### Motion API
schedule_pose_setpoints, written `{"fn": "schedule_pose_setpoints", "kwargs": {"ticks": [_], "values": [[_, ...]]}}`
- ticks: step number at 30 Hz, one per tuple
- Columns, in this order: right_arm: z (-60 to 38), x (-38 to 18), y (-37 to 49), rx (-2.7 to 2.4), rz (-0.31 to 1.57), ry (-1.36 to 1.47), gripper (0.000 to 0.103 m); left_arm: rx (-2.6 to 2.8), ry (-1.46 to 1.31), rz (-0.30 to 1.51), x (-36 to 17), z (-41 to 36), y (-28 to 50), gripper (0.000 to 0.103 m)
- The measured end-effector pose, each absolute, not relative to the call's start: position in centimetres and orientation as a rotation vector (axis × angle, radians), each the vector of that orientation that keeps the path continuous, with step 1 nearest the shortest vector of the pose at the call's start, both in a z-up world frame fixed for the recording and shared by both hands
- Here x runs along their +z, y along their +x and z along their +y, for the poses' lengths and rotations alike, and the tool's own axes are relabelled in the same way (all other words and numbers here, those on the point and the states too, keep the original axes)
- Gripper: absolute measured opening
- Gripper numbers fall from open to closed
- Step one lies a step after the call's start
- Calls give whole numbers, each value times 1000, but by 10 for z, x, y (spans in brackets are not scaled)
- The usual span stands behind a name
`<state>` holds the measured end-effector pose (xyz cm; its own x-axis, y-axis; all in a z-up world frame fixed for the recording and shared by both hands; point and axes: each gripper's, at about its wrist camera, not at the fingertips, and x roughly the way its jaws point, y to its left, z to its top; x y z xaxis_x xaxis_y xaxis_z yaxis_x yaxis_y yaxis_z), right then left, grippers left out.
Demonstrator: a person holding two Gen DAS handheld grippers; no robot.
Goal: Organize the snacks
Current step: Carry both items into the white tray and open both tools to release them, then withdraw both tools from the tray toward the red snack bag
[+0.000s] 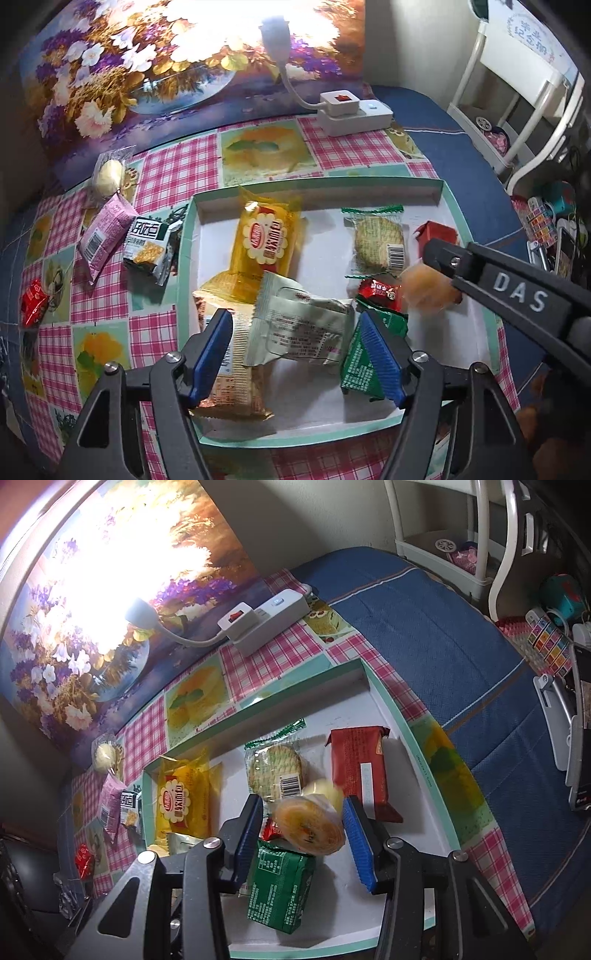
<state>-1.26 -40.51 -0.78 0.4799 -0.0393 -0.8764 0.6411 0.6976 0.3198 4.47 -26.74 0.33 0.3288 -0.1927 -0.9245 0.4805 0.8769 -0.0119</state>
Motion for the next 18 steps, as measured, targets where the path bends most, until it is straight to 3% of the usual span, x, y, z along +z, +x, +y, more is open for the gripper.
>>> {"fn": "schedule_pose_setpoints", "kwargs": {"ticks": [13,15,18], "values": [[-402,-6,-8,-446,998,670,52,-297,162,1170,8,-225,69,74],[-400,-8,-6,-447,1006,660,57,-228,111,1178,7,-208,78,92],[-394,-7,-2,-442,1016,632,62,-153,29,1180,8,-183,89,94]]}}
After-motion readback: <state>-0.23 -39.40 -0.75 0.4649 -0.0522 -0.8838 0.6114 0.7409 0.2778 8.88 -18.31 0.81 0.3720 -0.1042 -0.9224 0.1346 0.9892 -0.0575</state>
